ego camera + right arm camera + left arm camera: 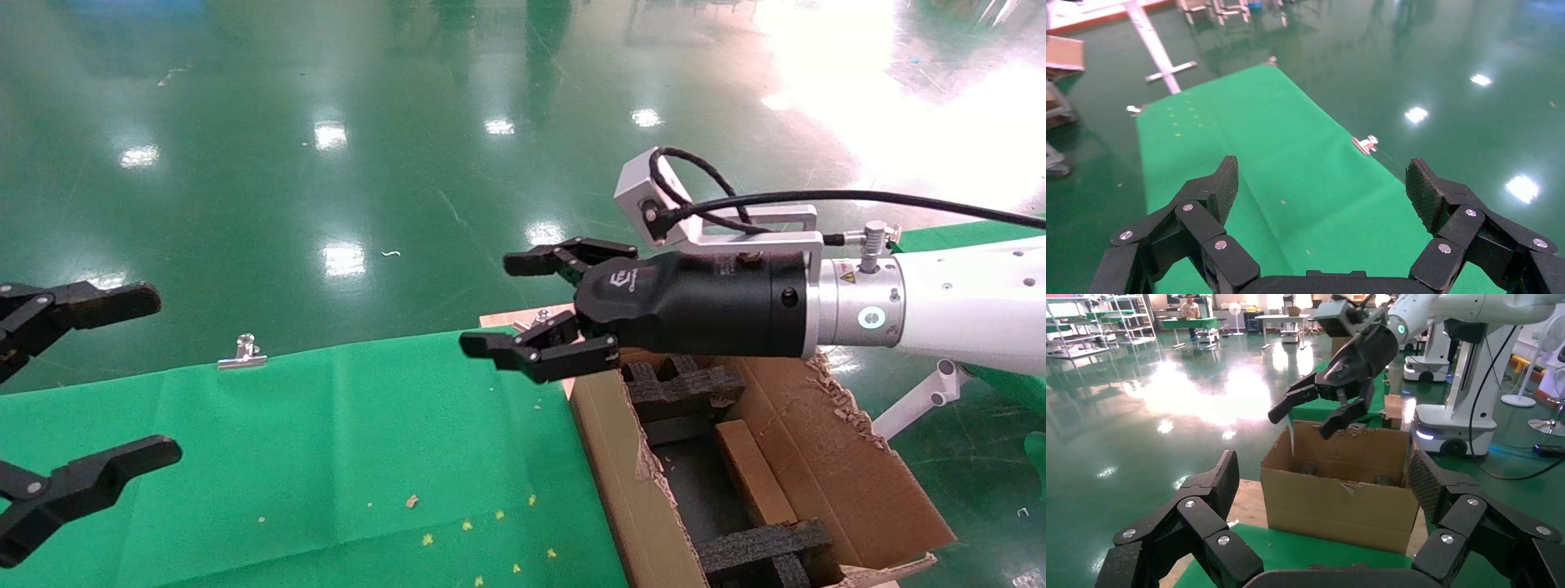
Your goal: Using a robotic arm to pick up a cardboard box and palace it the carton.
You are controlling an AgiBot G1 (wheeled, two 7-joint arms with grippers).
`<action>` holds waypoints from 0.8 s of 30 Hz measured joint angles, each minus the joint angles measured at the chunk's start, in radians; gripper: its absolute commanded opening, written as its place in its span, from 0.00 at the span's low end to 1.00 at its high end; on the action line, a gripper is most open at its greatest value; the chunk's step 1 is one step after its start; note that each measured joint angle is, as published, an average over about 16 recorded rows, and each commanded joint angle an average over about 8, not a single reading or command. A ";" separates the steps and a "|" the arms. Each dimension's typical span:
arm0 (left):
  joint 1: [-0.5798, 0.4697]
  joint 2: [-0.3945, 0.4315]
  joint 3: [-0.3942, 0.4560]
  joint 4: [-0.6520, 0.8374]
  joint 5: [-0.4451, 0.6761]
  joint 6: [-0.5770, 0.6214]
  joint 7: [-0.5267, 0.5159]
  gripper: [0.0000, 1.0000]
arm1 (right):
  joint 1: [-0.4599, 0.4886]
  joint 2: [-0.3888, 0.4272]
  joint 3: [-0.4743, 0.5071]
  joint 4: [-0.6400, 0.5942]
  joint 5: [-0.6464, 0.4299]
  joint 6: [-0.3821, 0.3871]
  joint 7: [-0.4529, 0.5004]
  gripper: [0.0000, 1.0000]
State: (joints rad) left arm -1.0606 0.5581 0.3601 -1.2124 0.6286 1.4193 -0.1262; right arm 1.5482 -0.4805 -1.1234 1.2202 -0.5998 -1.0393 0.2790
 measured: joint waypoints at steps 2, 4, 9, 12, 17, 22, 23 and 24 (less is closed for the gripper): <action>0.000 0.000 0.000 0.000 0.000 0.000 0.000 1.00 | -0.028 -0.008 0.050 0.004 -0.008 -0.027 -0.005 1.00; 0.000 0.000 0.000 0.000 0.000 0.000 0.000 1.00 | -0.057 -0.016 0.101 0.008 -0.016 -0.055 -0.011 1.00; 0.000 0.000 0.000 0.000 0.000 0.000 0.000 1.00 | -0.128 -0.035 0.228 0.017 -0.035 -0.123 -0.025 1.00; 0.000 0.000 0.000 0.000 0.000 0.000 0.000 1.00 | -0.171 -0.047 0.305 0.023 -0.047 -0.165 -0.033 1.00; 0.000 0.000 0.000 0.000 0.000 0.000 0.000 1.00 | -0.242 -0.067 0.431 0.033 -0.067 -0.233 -0.047 1.00; 0.000 0.000 0.000 0.000 0.000 0.000 0.000 1.00 | -0.313 -0.086 0.558 0.042 -0.086 -0.302 -0.060 1.00; 0.000 0.000 0.000 0.000 0.000 0.000 0.000 1.00 | -0.320 -0.088 0.571 0.043 -0.088 -0.309 -0.062 1.00; 0.000 0.000 0.000 0.000 0.000 0.000 0.000 1.00 | -0.327 -0.090 0.583 0.044 -0.090 -0.315 -0.063 1.00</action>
State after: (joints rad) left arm -1.0606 0.5581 0.3601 -1.2124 0.6286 1.4193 -0.1262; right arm 1.2208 -0.5708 -0.5403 1.2644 -0.6902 -1.3547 0.2159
